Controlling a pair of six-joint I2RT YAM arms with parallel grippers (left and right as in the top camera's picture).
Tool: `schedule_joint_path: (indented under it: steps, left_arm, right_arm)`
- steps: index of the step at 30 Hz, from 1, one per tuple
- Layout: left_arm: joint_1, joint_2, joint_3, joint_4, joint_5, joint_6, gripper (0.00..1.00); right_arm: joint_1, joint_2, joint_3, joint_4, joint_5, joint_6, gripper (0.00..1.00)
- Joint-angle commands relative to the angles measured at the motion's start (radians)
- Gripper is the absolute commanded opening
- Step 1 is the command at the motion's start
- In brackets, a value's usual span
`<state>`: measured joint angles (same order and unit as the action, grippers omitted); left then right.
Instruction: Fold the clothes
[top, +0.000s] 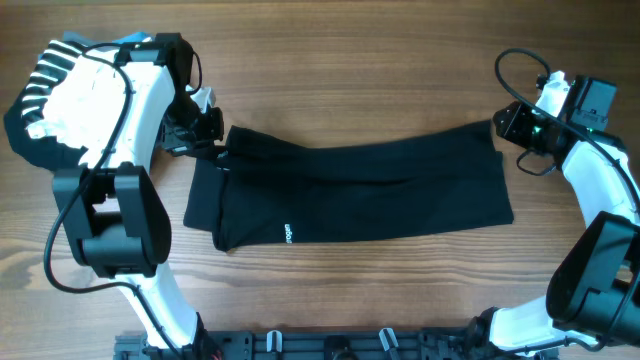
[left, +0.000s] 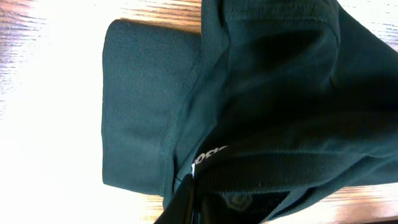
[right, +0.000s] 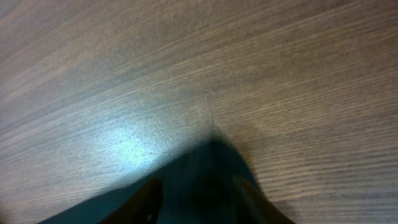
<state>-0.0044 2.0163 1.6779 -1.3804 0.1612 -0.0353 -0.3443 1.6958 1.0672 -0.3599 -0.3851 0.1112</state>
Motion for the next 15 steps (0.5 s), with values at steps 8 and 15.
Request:
schedule_joint_path:
  steps: [8, 15]
  left_arm:
    - [0.009, -0.021, 0.016, 0.000, -0.013, 0.005, 0.04]
    - [0.009, -0.021, 0.016, 0.000, -0.013, 0.005, 0.04]
  right_arm:
    - [0.037, 0.104, 0.019, -0.011, -0.063, -0.117, 0.47]
    - [0.068, 0.231, 0.019, 0.059, -0.058, -0.138, 0.58]
